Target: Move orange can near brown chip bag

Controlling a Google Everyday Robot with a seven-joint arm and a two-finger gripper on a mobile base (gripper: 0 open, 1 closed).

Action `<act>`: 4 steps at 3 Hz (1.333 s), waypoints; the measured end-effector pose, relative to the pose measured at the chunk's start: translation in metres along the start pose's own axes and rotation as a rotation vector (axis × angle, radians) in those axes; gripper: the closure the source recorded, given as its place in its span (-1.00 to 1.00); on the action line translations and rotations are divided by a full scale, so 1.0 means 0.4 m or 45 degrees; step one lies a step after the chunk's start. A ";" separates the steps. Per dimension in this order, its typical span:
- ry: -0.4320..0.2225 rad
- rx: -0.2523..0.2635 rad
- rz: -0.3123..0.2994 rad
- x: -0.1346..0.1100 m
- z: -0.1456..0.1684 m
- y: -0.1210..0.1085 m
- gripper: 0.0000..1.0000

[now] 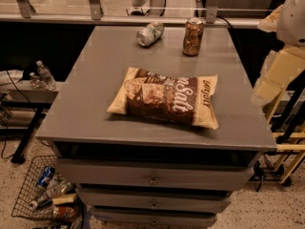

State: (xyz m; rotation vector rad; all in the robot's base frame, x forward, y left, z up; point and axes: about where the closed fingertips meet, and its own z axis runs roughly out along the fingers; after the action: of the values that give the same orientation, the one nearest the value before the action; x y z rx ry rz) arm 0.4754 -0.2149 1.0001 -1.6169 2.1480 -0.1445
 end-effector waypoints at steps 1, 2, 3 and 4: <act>-0.169 0.055 0.079 -0.040 0.072 -0.151 -1.00; -0.345 0.106 0.243 -0.069 0.172 -0.275 -1.00; -0.379 0.145 0.262 -0.079 0.193 -0.309 -1.00; -0.404 0.126 0.311 -0.074 0.228 -0.299 -1.00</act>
Offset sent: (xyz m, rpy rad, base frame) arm 0.2228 -0.0004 -0.0255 0.5337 -0.2446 -0.2352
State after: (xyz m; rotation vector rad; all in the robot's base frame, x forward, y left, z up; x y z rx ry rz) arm 0.6250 -0.2077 0.9679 -1.2179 2.0332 0.0761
